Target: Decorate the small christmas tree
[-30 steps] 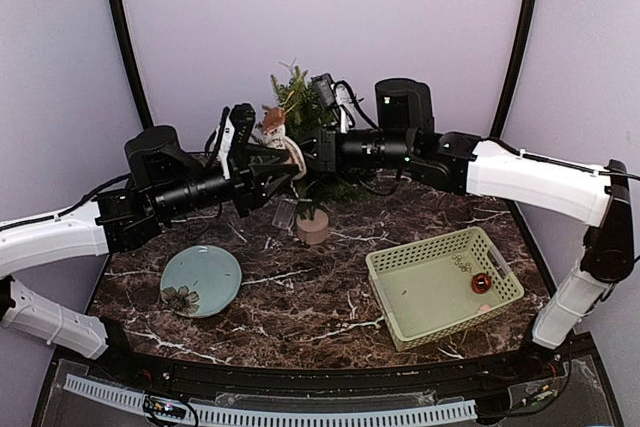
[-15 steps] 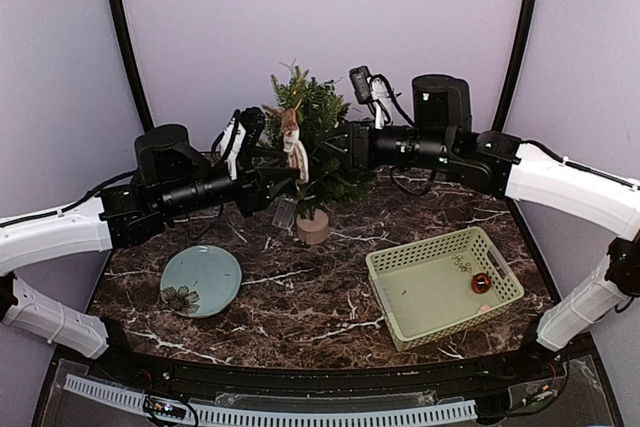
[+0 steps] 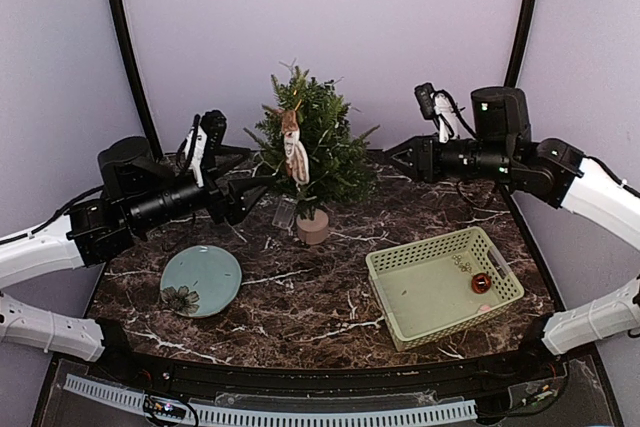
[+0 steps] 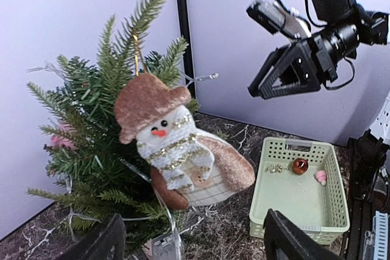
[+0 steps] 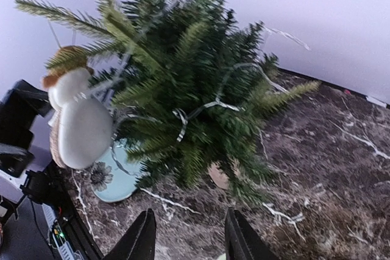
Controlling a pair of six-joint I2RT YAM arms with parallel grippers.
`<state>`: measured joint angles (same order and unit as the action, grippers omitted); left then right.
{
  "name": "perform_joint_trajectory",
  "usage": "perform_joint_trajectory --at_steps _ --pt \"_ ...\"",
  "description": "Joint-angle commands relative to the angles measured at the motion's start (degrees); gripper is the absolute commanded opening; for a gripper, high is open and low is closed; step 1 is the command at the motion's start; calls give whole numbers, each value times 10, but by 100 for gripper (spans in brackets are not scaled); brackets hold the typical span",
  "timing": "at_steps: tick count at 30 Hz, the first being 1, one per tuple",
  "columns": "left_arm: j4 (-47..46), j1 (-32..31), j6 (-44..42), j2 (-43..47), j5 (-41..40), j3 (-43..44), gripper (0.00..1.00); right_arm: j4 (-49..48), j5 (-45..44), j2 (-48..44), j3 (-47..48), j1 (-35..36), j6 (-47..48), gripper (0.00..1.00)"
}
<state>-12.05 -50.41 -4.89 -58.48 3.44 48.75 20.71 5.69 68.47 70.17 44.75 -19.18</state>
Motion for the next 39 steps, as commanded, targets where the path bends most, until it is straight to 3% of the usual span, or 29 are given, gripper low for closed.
perform_joint_trajectory --at_steps 1,6,15,18,25,30,39 --pt "-2 -1 53 47 -56 -44 81 64 -5 -22 -52 -38 -10 41" --pt "3 1 108 59 -87 -84 81 127 11 0 -67 -83 -9 42" --pt "-25 3 144 59 -91 -114 81 329 -95 18 -85 -101 -6 41" --pt "-36 4 145 50 -89 -115 81 327 -138 46 -98 -103 -8 41" --pt "-27 4 126 50 -86 -98 81 292 -126 121 -106 -159 45 36" --pt "-20 4 122 58 -92 -101 81 286 -120 162 -111 -169 47 39" --pt "-27 6 120 58 -96 -106 81 289 -199 217 -107 -178 27 43"
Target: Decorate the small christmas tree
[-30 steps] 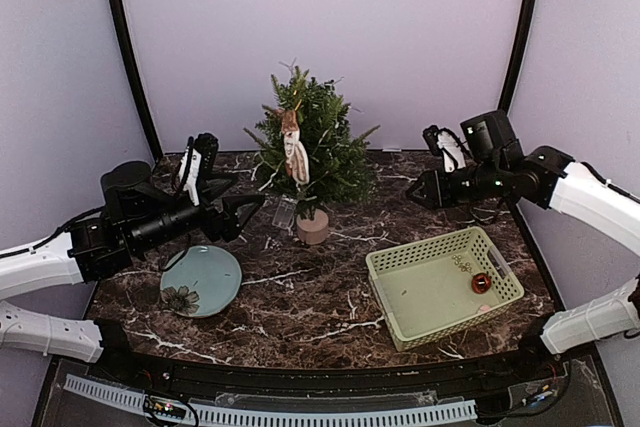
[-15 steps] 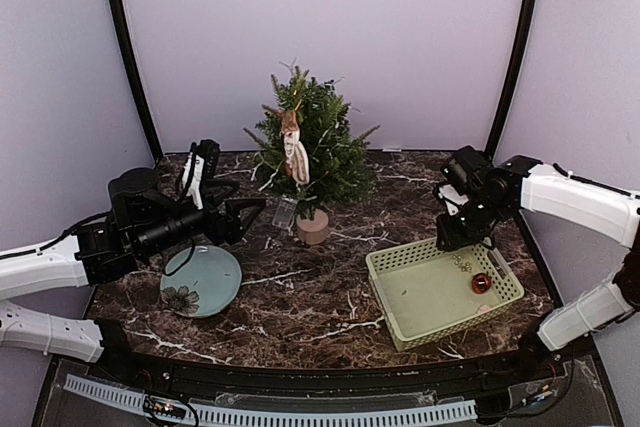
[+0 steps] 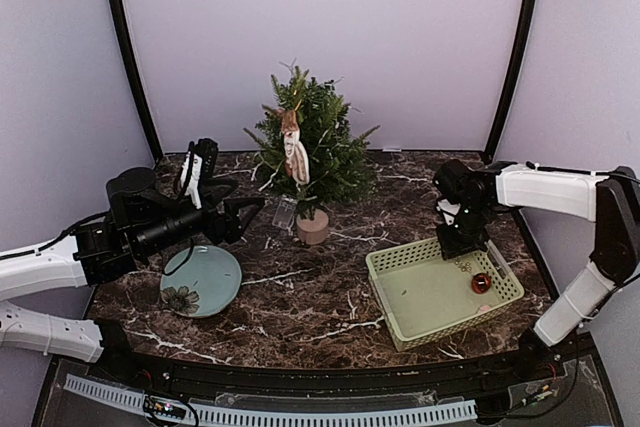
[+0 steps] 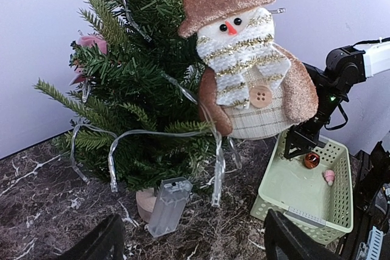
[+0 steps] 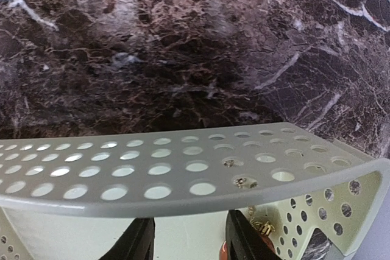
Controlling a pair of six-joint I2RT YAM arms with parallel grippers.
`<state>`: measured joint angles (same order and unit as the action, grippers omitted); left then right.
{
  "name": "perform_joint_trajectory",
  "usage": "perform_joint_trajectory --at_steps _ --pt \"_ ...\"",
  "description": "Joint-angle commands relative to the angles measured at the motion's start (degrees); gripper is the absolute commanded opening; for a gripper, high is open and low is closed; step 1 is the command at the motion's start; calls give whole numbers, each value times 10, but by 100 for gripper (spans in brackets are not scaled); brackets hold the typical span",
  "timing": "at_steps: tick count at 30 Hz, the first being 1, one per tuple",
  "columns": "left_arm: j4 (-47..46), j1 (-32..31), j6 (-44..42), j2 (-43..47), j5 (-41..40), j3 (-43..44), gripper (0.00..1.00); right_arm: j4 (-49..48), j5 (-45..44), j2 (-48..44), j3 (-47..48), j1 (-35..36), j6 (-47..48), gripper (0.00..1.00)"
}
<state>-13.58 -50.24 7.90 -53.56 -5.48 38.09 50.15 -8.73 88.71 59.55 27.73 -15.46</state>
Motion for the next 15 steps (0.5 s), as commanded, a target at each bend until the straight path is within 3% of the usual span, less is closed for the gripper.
perform_joint_trajectory --at_steps 1,6,15 --pt "-12 4 -8 8 -5 1 81 -6 -56 23 -1 -9 -11 44" --pt "-26 4 -12 10 -5 -5 81 -18 -95 60 -8 -10 -15 43" --pt "-44 6 -10 -1 -2 -14 81 -35 -72 67 -10 -13 -3 26"
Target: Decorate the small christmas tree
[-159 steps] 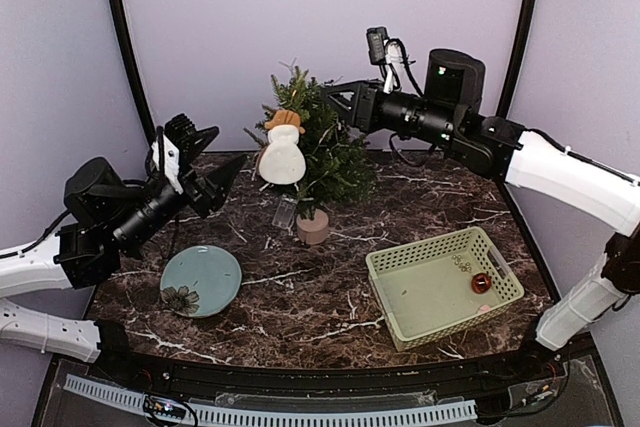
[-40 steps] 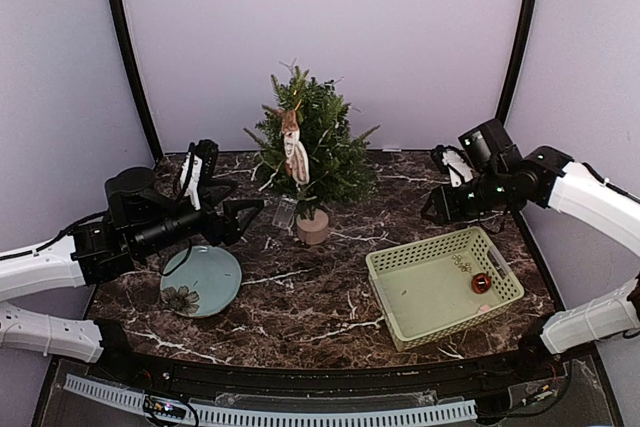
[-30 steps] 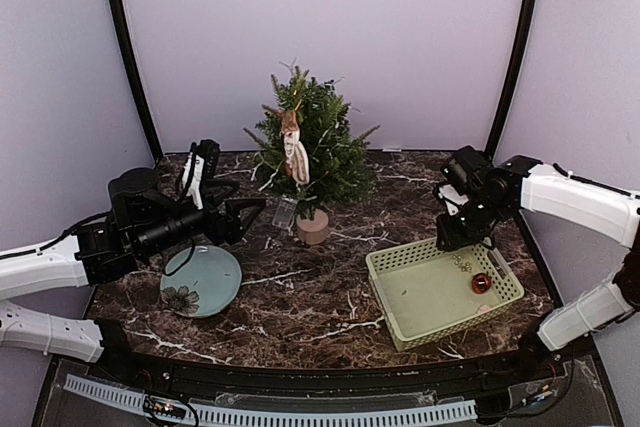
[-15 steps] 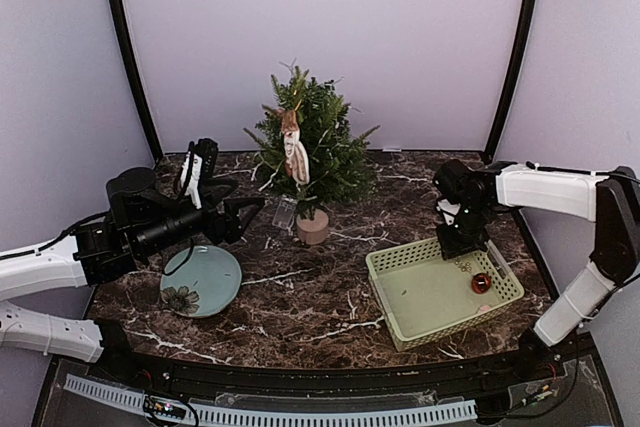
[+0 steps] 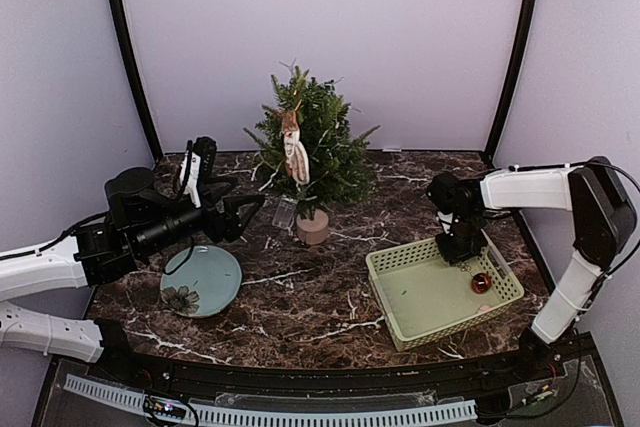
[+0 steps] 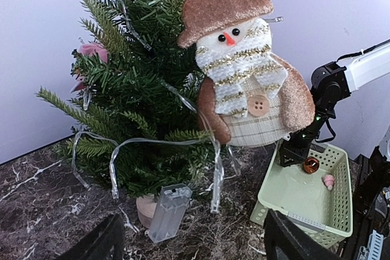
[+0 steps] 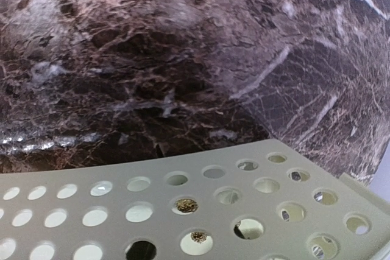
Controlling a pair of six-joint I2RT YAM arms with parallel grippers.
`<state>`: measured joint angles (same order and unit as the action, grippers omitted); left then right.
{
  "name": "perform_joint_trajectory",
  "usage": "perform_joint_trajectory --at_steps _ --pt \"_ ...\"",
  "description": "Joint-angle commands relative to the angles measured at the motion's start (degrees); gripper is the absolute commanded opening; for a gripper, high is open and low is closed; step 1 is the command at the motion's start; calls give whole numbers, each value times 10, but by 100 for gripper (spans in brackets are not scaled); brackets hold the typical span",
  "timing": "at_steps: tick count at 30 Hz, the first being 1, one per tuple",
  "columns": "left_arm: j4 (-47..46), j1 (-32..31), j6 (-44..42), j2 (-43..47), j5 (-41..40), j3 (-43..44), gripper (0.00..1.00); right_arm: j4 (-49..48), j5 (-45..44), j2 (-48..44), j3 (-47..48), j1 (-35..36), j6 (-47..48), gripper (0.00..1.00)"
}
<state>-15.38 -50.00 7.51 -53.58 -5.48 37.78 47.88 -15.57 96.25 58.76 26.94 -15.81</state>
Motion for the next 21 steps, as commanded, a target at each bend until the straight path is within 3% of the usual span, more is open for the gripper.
perform_joint_trajectory --at_steps 1,7,11,21 --pt "-27 3 -6 -1 -3 -11 81 -12 -2 -10 0 -5 1 22" --pt "-28 4 -12 -1 -4 -7 81 -16 5 -34 -6 -5 3 0" --pt "-24 4 -15 -2 -5 -4 81 -6 12 -56 -2 -5 -1 0" --pt "-23 6 -12 -10 -2 4 81 -12 146 -209 93 11 -15 0"
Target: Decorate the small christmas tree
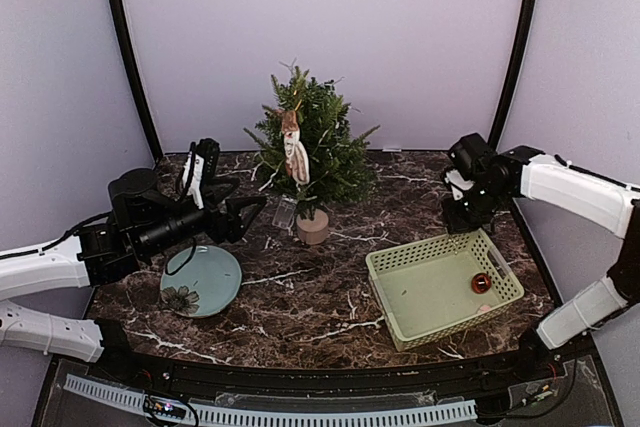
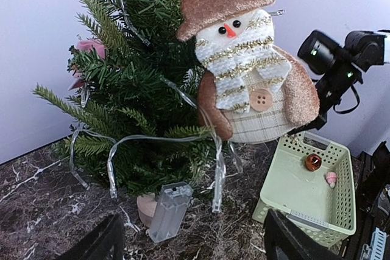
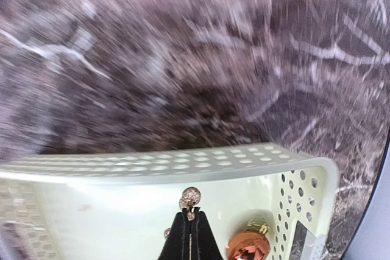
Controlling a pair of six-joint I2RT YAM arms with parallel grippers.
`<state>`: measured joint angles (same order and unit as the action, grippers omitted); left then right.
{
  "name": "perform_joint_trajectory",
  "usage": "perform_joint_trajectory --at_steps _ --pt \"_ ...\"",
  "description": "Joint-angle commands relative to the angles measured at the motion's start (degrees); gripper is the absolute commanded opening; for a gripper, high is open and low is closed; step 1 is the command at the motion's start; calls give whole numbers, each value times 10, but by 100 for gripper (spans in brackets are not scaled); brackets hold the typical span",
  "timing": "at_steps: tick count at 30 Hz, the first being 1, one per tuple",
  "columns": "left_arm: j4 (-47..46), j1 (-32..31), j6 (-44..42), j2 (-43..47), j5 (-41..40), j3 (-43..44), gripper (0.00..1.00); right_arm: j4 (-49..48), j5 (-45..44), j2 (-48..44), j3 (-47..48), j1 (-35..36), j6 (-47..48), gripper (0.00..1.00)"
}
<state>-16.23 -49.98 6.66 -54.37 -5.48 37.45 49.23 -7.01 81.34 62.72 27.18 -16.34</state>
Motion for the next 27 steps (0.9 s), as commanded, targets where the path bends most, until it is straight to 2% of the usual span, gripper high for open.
perform_joint_trajectory --at_steps 1,5,8,14,19,27 --pt "-15 6 -1 -3 -2 8 81 -45 75 -76 67 9 -11 0" --pt "-18 10 8 -1 0 10 81 -170 120 -127 101 10 2 0" --pt "-19 14 14 0 3 11 81 -264 138 -126 133 10 21 0" --pt "-13 17 17 -8 3 25 81 -407 195 -52 231 13 45 0" --pt "-18 18 21 -16 1 29 81 -530 243 13 272 33 55 0" --pt "-26 18 20 -28 0 32 81 -642 293 106 319 95 85 0"
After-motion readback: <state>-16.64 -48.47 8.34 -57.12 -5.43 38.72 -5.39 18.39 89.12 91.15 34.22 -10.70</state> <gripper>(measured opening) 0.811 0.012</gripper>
